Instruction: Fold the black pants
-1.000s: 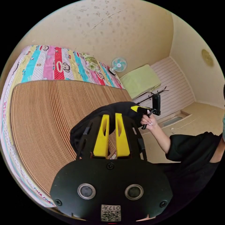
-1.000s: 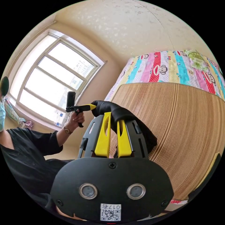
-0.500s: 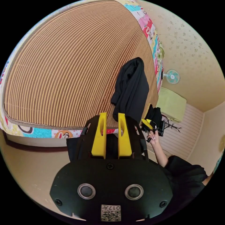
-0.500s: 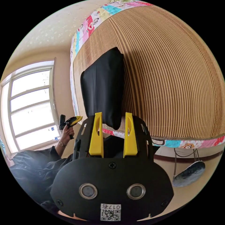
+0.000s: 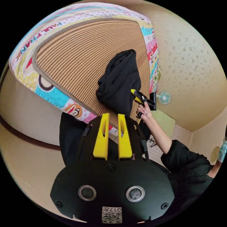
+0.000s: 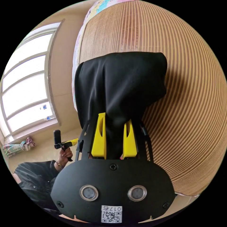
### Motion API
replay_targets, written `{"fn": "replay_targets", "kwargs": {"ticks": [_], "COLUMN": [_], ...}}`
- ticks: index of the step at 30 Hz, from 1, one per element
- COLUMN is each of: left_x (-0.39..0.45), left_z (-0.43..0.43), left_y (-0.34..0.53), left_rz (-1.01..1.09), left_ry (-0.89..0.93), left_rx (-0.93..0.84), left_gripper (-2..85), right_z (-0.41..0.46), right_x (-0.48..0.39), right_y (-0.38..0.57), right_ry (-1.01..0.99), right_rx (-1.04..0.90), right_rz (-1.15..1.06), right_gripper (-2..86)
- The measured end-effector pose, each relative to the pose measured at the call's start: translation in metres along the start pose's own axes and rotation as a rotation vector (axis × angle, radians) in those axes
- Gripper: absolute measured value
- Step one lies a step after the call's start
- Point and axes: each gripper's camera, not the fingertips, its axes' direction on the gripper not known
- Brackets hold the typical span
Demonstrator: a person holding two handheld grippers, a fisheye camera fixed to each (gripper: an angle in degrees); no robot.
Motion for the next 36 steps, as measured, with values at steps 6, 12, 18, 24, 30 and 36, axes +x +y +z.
{"fn": "replay_targets", "kwargs": {"ticks": [6,12,18,24,30,36], "left_x": [-0.067,-0.062,0.004,0.115,0.201,0.259], "left_z": [-0.016,0.000,0.077,0.198,0.333,0.458], "left_y": [0.047,0.052,0.023,0.022,0.058,0.128], "left_rz": [-0.158,-0.057,0.269,0.724,0.955,1.103], "left_ry": [0.062,-0.041,-0.272,-0.502,-0.247,-0.018], "left_rx": [0.183,0.266,0.189,0.104,-0.026,-0.111], "left_gripper": [6.5,6.4,5.0,1.4,-0.9,-1.0], "right_z": [0.085,0.070,-0.078,-0.278,-0.428,-0.494], "right_x": [-0.126,-0.187,-0.191,-0.171,-0.175,-0.056], "right_y": [-0.073,-0.065,0.042,0.223,0.504,0.671], "right_ry": [-0.183,-0.152,0.013,0.652,1.101,0.960], "right_rx": [-0.057,-0.196,-0.180,0.140,1.070,1.130], "right_rz": [-0.023,-0.111,-0.324,-0.335,-0.087,0.489], "right_gripper": [10.4,7.7,1.9,0.8,1.6,5.1]}}
